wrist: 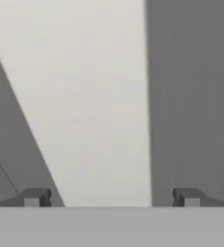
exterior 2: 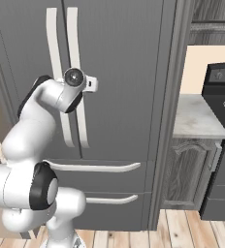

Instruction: Move the hot dog bun to the plate on the dining table and place the condiment next to that plate. Then navigate to the fridge and take the sausage and place it on the plate as well.

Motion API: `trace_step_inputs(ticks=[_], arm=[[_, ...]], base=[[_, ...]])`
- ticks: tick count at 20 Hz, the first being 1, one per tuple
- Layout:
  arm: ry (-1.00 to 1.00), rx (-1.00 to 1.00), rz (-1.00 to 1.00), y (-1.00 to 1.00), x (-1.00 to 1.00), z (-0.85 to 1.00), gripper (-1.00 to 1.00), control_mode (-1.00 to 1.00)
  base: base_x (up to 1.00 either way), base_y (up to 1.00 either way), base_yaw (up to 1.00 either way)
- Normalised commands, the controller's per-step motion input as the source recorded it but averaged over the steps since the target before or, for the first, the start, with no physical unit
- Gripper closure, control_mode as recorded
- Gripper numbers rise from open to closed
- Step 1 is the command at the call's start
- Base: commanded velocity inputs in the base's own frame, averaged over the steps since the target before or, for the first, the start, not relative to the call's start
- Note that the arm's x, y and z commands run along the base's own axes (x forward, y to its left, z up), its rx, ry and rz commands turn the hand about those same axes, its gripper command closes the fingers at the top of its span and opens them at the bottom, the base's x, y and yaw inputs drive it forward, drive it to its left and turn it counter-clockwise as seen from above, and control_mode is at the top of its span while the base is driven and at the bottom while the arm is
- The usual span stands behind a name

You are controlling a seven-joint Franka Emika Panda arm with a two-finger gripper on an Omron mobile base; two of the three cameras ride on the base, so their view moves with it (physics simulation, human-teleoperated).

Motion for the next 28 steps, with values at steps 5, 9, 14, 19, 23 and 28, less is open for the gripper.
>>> trace_step_inputs(ticks=[5, 9, 14, 19, 23, 28], arm=[[-0.08, 0.00, 0.00, 0.11, 0.59, -0.18, 1.00, -1.00], [0.00, 0.00, 0.00, 0.00, 0.43, 0.00, 1.00, -1.00], [0.00, 0.00, 0.00, -0.37, -0.04, 0.00, 1.00, -1.00], [0.00, 0.00, -0.08, -0.89, -0.64, 0.02, 1.00, -1.00], [0.00, 0.00, -0.10, -1.00, -0.98, 0.04, 1.00, -1.00], [0.01, 0.00, -0.12, -1.00, -0.99, 0.02, 1.00, -1.00]], base=[[0.00, 0.00, 0.00], [0.00, 0.00, 0.00], [0.00, 0.00, 0.00], [0.00, 0.00, 0.00], [0.00, 0.00, 0.00], [0.00, 0.00, 0.00]])
